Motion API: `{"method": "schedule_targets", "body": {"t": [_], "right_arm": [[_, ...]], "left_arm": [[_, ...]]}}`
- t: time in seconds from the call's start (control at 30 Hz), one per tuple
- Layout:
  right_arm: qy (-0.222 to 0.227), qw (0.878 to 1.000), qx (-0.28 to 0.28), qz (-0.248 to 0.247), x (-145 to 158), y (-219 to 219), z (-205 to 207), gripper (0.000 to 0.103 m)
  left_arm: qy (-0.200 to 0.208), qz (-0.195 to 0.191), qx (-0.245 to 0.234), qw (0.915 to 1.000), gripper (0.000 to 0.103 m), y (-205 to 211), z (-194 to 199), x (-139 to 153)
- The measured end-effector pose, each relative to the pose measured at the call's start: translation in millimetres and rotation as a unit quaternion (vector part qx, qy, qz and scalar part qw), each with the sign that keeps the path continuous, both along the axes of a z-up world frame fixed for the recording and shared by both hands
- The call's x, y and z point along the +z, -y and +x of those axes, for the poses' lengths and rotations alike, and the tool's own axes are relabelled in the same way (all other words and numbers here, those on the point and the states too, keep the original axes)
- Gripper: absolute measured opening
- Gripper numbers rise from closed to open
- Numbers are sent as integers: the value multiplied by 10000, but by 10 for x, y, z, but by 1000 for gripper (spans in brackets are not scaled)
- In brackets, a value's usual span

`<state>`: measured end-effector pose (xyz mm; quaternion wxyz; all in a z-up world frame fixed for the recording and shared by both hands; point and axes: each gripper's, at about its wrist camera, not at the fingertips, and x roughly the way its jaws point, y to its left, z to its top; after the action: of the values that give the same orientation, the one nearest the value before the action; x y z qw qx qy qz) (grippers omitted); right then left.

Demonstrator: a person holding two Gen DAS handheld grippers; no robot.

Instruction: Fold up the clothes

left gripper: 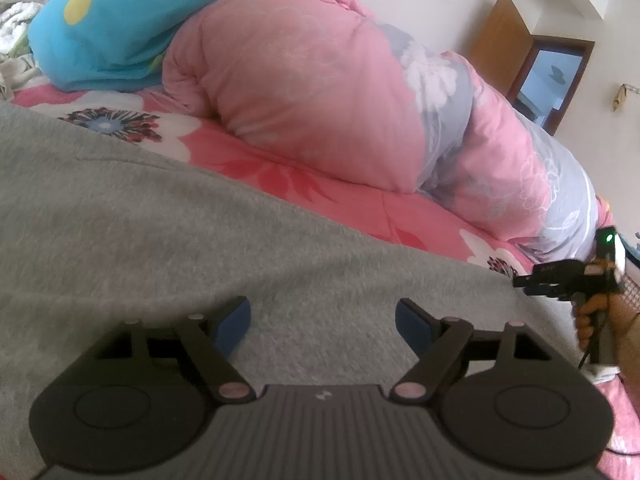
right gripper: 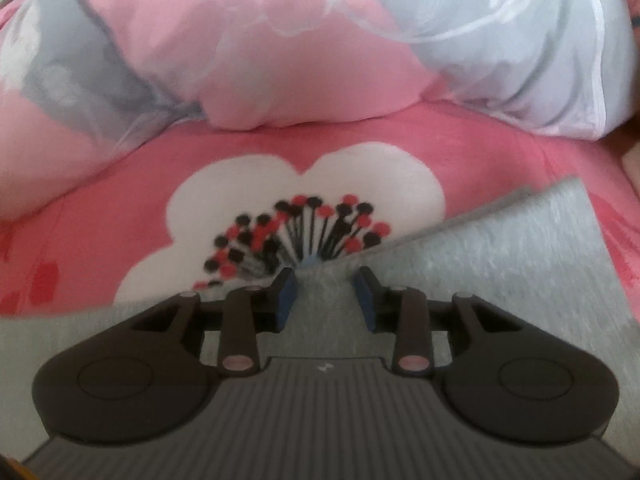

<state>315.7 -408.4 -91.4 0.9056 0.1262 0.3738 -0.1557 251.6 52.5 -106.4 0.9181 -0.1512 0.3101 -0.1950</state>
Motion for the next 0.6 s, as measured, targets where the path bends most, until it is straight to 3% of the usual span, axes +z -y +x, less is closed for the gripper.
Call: {"method": "schedule_targets", "body": {"t": [0.07,0.17,0.27,0.33,0.4,0.43,0.47,0.53,0.6], "right_arm": [[-19,9999,-99,-81,165,-44,-92,36],[448,9973,586,62,392,-155,-610,37],[465,9960,748,151,352,-98,-1259,38],[375,9991,152,121,185,191,-1734,39],[405,9962,-754,187,2,596,-2218,30],[747,9894,-1113,566,-1,797,-2471,7],[941,9810,-1530,734,54,874,-2638,6],[1217,9588,-2392,929,182,972,-2933,22],[1182,9643,-2282,645,350,832,-2953,24]], "left_arm": [[-1,-6,10,10000,81,-4,-2,0],[-8,11,15,10000,81,4,3,3],[-20,-12,20,10000,81,1,6,9],[-19,-31,22,10000,81,-5,4,10],[-2,-39,24,10000,81,-11,-5,11],[6,-42,30,10000,81,-17,-10,14],[13,-46,37,10000,82,-22,-15,16],[21,-58,68,10000,82,-39,-29,27],[23,-82,138,9999,82,-74,-63,53]]}}
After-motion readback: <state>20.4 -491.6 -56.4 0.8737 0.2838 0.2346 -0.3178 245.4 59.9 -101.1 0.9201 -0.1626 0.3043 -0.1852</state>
